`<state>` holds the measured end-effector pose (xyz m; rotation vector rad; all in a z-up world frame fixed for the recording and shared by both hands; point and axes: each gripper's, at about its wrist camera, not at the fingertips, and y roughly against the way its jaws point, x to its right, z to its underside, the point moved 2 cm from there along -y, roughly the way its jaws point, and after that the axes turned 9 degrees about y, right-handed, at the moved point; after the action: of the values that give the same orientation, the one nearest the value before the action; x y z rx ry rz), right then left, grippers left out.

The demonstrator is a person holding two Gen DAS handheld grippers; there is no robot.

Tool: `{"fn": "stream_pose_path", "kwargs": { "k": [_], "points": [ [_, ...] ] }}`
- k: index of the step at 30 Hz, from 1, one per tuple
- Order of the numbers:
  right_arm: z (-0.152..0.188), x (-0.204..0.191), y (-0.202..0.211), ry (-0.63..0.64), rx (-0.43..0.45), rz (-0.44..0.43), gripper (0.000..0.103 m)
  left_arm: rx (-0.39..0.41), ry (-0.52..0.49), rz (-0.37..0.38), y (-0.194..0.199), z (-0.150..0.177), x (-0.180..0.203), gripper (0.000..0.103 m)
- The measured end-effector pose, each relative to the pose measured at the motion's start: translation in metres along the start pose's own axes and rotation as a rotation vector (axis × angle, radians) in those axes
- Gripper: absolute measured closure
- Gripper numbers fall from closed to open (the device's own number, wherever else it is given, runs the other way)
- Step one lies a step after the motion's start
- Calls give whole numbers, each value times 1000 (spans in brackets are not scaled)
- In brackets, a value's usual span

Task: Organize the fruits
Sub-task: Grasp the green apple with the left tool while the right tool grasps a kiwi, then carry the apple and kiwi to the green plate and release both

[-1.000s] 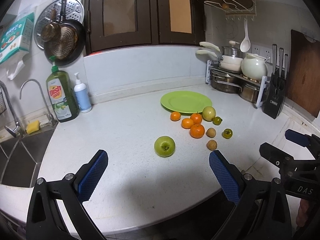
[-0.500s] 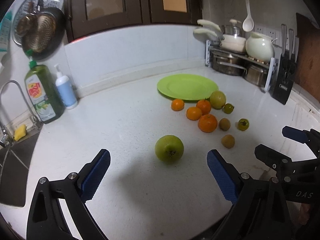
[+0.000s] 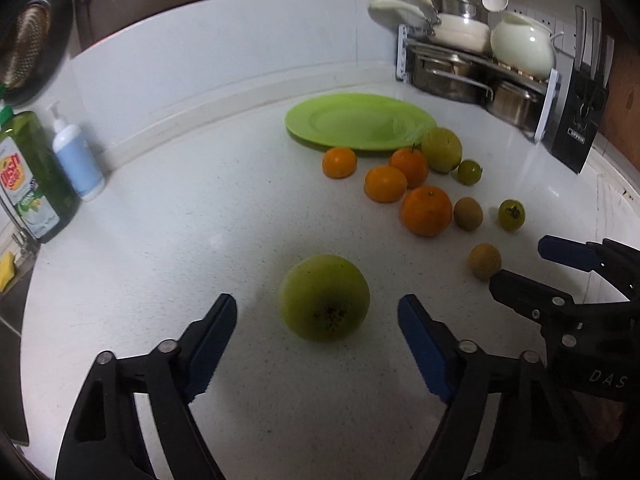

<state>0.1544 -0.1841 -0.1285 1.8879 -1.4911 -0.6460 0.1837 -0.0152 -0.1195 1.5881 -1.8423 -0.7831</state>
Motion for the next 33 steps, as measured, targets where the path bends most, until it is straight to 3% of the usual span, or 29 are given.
{"fn": "stream_pose_path", "kwargs": {
  "k": [14,20,33],
  "points": [
    [-7,-2,-27,-5,-71,-45,62,-76,-8,59,-22,-6,-2,52],
    [-9,-4,-31,-7,-90,-40,73,-83,-26,80,-23,-9,-4,53],
    [-25,-7,-26,-48,-74,6,76,-50,-99,174,-18,-30,-12,53]
  ]
}}
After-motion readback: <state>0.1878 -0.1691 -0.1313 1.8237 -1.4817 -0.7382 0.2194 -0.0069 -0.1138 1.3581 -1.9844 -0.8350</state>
